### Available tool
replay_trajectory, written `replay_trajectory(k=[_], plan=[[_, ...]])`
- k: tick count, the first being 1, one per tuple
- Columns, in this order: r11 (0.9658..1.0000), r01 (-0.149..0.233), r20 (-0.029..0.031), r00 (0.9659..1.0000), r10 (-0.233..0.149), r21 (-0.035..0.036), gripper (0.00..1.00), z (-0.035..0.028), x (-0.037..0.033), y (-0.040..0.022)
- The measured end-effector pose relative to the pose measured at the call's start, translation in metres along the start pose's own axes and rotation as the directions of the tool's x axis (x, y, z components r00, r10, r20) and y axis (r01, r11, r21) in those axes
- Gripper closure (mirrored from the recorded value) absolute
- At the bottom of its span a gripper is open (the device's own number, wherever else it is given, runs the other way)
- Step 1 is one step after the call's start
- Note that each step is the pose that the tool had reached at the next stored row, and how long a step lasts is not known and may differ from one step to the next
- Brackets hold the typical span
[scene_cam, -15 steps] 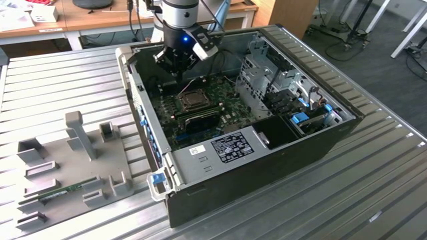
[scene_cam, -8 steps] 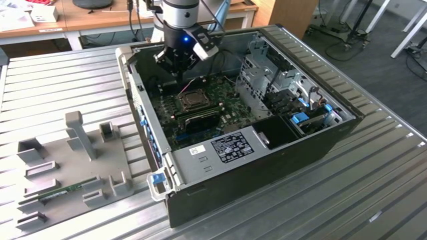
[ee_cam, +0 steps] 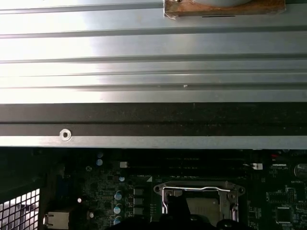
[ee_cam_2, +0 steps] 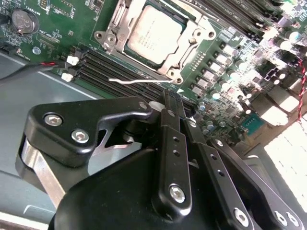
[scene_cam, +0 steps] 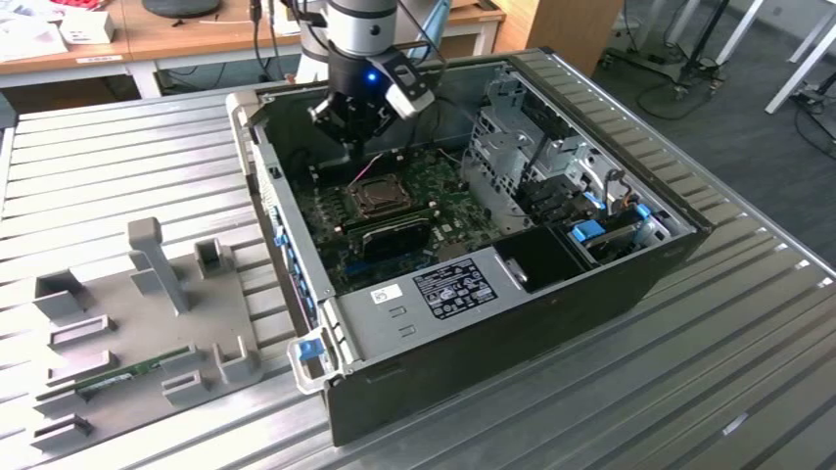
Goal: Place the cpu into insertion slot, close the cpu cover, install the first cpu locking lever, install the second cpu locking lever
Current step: 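Install the first cpu locking lever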
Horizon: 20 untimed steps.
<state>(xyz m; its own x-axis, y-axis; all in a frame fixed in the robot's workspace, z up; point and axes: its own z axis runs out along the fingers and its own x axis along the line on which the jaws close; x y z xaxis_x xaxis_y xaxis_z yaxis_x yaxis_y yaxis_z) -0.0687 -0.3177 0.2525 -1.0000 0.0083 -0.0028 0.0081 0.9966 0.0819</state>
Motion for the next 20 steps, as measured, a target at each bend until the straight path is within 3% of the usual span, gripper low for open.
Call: replay_trajectory(k=[12, 20], plan=[[1.0, 0.0, 0.0, 1.0, 0.0, -0.0001, 0.9, 0.0046, -0.0013, 0.0002], [1.0, 0.0, -0.0002, 1.0, 0.0, -0.0056, 0.9, 0.0066, -0.0014, 0.0001]])
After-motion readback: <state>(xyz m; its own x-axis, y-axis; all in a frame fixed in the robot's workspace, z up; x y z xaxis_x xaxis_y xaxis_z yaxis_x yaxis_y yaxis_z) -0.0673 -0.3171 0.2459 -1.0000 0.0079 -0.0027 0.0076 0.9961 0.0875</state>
